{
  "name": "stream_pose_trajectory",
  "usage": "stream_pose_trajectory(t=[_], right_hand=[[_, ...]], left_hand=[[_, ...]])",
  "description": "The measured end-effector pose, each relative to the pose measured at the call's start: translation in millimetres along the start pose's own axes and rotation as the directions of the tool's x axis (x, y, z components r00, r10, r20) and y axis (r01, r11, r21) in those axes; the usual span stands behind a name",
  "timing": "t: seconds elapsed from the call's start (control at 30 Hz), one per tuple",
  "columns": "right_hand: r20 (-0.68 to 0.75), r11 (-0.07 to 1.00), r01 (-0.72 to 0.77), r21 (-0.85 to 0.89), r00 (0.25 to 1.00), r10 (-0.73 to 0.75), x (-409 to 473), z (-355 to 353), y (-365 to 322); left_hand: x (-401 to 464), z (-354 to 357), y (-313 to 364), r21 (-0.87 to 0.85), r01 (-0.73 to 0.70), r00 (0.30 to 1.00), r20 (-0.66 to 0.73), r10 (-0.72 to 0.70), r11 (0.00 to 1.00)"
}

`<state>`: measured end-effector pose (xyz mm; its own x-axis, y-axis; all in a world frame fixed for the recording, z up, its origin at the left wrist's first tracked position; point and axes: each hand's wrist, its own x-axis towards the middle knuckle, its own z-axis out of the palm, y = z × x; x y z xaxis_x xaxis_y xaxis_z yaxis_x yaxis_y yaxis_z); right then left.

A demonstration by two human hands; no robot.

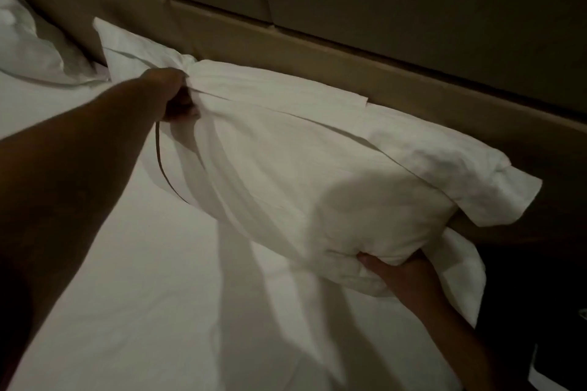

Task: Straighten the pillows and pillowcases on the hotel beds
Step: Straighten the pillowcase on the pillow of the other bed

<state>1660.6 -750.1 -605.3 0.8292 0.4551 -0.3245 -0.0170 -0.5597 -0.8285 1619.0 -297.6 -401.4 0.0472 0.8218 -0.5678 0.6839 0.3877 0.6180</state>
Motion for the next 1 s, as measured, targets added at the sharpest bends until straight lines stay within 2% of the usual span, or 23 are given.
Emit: stream_pose_trajectory(t=[0.13, 0.37, 0.47, 0.53, 0.6, 0.67, 0.77, 0.83, 0.93, 1.0], right_hand=[[-0.083, 0.999, -0.016, 0.046, 0.996, 0.02, -4.9, 23.6, -0.6], [-0.014, 0.997, -0.041, 0.062, 0.999, 0.041, 7.1, 82.1, -35.2], [0.066, 0.999, -0.041, -0.02, 0.997, 0.042, 5.2, 50.6, -38.3], [0.063, 0.998, -0.022, 0.06, 0.998, 0.018, 2.6, 13.6, -46.7], [-0.041, 0.985, -0.005, 0.172, 0.999, 0.012, 3.0, -32.6, -65.9], [-0.129, 0.982, 0.072, 0.175, 0.99, -0.05, 9.0, -72.7, -95.4], [-0.098, 0.983, 0.177, 0.057, 0.98, -0.171, 23.9, -90.3, -140.7], [-0.134, 0.972, 0.236, 0.008, 0.963, -0.233, 29.6, -88.2, -164.4], [-0.308, 0.91, 0.406, -0.089, 0.857, -0.412, 23.0, -98.2, -180.2], [-0.354, 0.876, 0.444, -0.189, 0.801, -0.483, 17.0, -106.1, -173.1]], left_hand=[[4.3, -2.3, 3.0, -0.225, -0.074, 0.995, -0.075, 0.058, 0.972], [4.7, -17.4, -4.9, -0.083, -0.079, 0.993, -0.098, 0.071, 0.993], [-7.0, -3.9, -15.5, -0.073, -0.048, 0.997, -0.057, 0.044, 0.996], [-17.2, 10.9, -21.6, -0.063, -0.083, 0.996, -0.034, 0.081, 0.995], [-26.9, 24.6, -21.4, -0.062, -0.126, 0.992, -0.034, 0.124, 0.99], [-35.9, 34.6, -18.6, -0.025, -0.141, 0.99, -0.029, 0.14, 0.99], [-53.3, 41.1, -18.6, 0.036, -0.095, 0.995, -0.024, 0.096, 0.995], [-58.6, 40.5, -22.5, 0.045, -0.078, 0.997, -0.026, 0.079, 0.996], [-68.7, 37.3, -24.0, 0.014, -0.077, 0.996, -0.034, 0.077, 0.997], [-74.8, 34.5, -24.8, -0.009, -0.071, 0.997, -0.033, 0.071, 0.997]])
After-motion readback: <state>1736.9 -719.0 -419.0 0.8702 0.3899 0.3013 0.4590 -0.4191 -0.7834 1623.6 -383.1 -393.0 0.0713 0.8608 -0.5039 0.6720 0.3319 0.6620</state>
